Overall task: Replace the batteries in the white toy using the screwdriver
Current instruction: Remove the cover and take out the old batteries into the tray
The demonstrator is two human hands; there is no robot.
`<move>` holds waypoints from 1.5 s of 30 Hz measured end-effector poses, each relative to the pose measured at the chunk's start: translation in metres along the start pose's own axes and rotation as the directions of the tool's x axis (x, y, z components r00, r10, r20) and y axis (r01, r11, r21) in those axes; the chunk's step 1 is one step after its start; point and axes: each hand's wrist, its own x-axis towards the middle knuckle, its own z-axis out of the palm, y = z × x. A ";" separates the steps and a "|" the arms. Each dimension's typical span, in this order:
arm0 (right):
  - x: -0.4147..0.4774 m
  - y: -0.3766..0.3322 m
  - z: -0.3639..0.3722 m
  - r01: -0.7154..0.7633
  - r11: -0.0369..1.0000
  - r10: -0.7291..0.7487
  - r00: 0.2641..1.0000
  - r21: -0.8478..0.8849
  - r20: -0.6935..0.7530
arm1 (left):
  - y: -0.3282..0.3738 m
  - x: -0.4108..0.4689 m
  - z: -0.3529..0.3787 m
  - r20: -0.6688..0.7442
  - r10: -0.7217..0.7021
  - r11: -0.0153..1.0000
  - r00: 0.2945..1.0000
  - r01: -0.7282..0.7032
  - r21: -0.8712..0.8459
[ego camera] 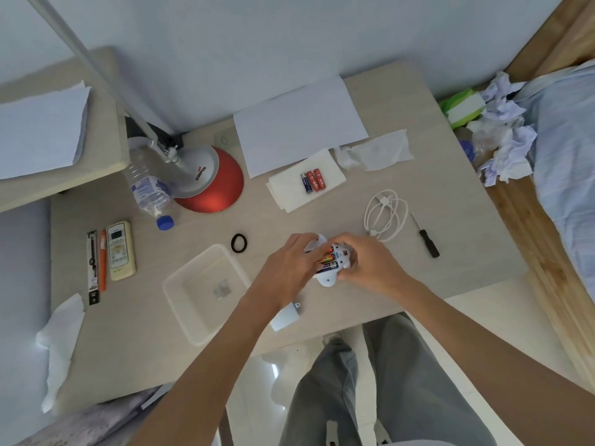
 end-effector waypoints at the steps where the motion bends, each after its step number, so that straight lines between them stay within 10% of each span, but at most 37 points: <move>1: 0.000 0.000 0.001 -0.004 1.000 0.004 1.000 0.005 -0.003 | -0.002 0.006 -0.001 0.021 0.006 1.000 1.000 -0.005 -0.008; 45: -0.001 0.016 0.010 0.026 0.999 -0.024 0.998 -0.030 0.051 | -0.025 0.021 0.006 0.214 0.080 0.988 0.974 -0.049 -0.144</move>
